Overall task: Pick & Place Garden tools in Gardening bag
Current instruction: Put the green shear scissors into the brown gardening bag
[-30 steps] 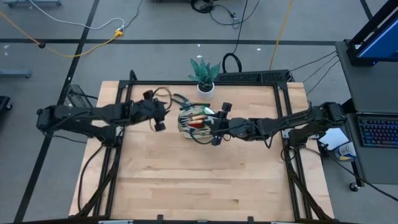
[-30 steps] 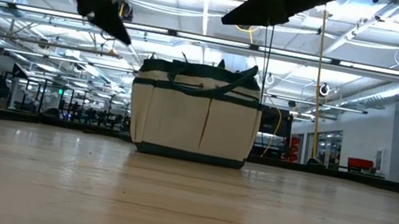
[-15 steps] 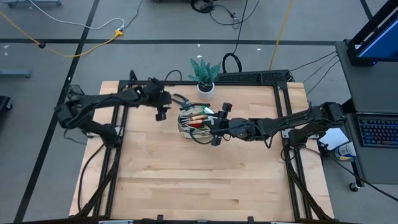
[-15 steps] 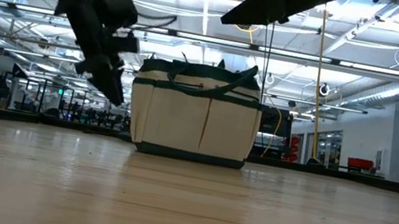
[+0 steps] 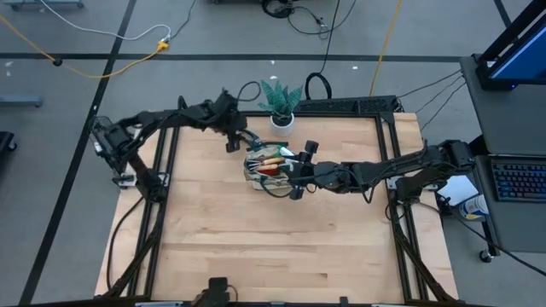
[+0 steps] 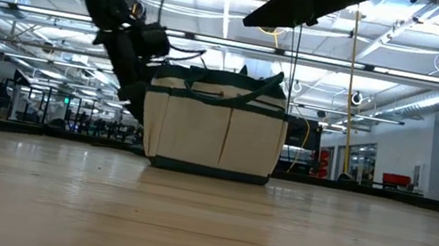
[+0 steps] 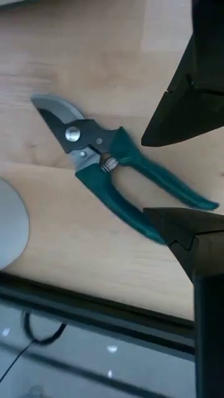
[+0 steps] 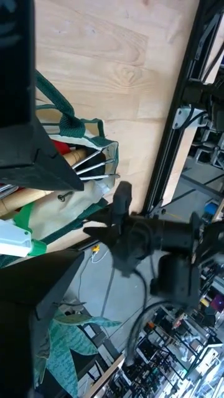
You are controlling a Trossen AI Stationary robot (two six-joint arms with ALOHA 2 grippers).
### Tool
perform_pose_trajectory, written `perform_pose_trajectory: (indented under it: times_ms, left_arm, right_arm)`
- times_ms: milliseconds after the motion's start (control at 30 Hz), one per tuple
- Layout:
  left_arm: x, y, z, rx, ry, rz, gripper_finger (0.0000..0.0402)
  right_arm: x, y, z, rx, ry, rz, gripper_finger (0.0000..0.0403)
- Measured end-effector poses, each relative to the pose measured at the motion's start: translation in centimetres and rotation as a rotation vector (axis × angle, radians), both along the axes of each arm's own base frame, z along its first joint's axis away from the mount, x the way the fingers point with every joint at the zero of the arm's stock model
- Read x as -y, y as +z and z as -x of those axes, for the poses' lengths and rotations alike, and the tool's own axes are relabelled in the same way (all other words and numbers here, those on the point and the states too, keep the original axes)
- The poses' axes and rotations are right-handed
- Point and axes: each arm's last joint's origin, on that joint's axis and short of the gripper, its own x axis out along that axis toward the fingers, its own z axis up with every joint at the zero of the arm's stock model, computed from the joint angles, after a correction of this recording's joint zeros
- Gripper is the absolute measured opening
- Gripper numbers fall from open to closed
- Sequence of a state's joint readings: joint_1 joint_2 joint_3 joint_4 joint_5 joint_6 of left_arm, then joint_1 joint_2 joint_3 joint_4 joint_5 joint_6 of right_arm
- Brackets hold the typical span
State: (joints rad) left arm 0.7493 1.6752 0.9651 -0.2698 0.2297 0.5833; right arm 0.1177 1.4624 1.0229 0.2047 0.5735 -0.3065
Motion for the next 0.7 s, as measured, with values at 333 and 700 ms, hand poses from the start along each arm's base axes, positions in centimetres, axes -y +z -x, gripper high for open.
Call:
perform_pose_trajectory:
  times_ms: [333,700]
  left_arm:
    - [-2.4,-1.4,-2.2,-0.233,-0.093,0.125,0.0175]
    - [-2.9,-3.8,-2.6,-0.293,-0.129,0.114,0.0164]
  right_arm:
    - [0.0,-0.2,0.1,-0.006,-0.007,-0.026,0.0155]
    - [0.0,-0.3,0.1,-0.024,-0.007,-0.024,0.0157]
